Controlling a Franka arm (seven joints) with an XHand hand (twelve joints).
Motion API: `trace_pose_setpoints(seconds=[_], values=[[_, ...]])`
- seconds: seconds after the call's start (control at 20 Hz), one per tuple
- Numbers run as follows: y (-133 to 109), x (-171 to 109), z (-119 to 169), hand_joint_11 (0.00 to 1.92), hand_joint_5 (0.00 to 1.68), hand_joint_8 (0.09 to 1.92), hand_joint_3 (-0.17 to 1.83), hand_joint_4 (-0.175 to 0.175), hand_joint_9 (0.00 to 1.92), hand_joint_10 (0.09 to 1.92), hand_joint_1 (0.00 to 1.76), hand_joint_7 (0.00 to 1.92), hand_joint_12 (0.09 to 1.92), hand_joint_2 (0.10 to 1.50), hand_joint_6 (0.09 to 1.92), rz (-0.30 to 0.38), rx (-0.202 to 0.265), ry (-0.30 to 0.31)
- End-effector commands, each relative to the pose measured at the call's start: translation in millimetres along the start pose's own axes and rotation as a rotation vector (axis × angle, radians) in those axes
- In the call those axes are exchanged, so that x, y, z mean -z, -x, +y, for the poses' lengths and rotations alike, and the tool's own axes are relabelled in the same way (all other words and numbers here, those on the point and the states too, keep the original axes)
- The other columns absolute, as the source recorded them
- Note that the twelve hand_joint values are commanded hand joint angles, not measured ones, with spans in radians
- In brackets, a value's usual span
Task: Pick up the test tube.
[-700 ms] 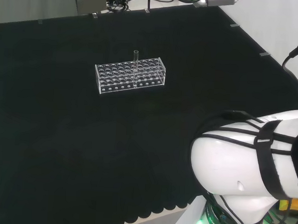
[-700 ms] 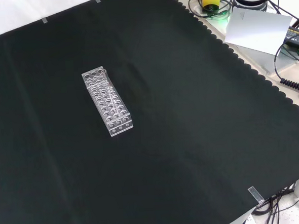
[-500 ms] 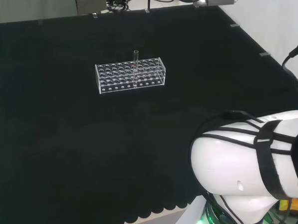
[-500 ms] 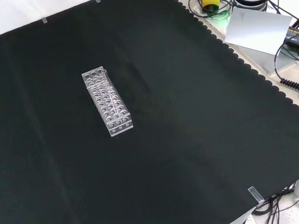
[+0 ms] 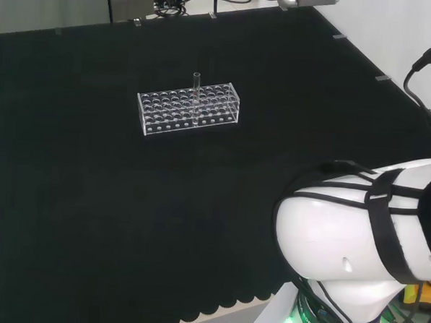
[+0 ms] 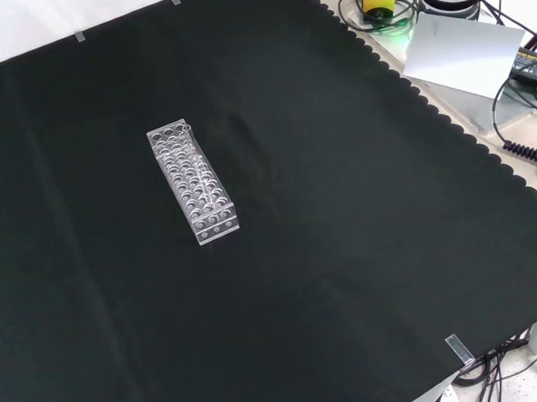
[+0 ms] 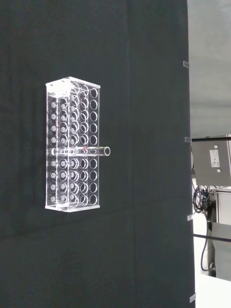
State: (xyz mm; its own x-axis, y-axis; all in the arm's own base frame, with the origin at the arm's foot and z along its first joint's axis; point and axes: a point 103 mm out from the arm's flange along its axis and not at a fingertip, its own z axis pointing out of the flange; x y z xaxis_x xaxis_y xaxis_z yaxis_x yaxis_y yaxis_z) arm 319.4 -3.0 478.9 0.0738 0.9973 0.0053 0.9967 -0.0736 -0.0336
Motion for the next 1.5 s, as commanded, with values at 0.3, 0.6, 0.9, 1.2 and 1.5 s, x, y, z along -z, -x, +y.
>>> trace_pose_setpoints(seconds=[0.3,0.6,0.9,1.2,1.5], values=[[-23.5,-14.8,63.5,0.0,0.0,0.37,0.27,-0.01,0.18,0.09,0.29,0.0,1.4,0.95,0.09,-0.049,0.058,-0.103],[-27.1,-22.0,95.6,0.0,0.0,0.4,0.26,-0.01,0.18,0.09,0.29,0.0,1.4,0.95,0.09,-0.066,0.064,-0.14],[-32.5,-36.6,122.2,0.0,0.0,0.43,0.24,-0.012,0.18,0.09,0.3,0.0,1.42,0.96,0.09,-0.074,0.077,-0.185],[-39.5,-63.7,142.4,0.0,0.0,0.48,0.22,-0.014,0.19,0.09,0.31,0.0,1.43,0.97,0.09,-0.072,0.089,-0.249],[-38.5,-98.1,158.3,0.0,0.01,0.56,0.15,-0.019,0.01,0.54,0.31,0.0,1.45,1.0,0.09,-0.066,0.074,-0.338]])
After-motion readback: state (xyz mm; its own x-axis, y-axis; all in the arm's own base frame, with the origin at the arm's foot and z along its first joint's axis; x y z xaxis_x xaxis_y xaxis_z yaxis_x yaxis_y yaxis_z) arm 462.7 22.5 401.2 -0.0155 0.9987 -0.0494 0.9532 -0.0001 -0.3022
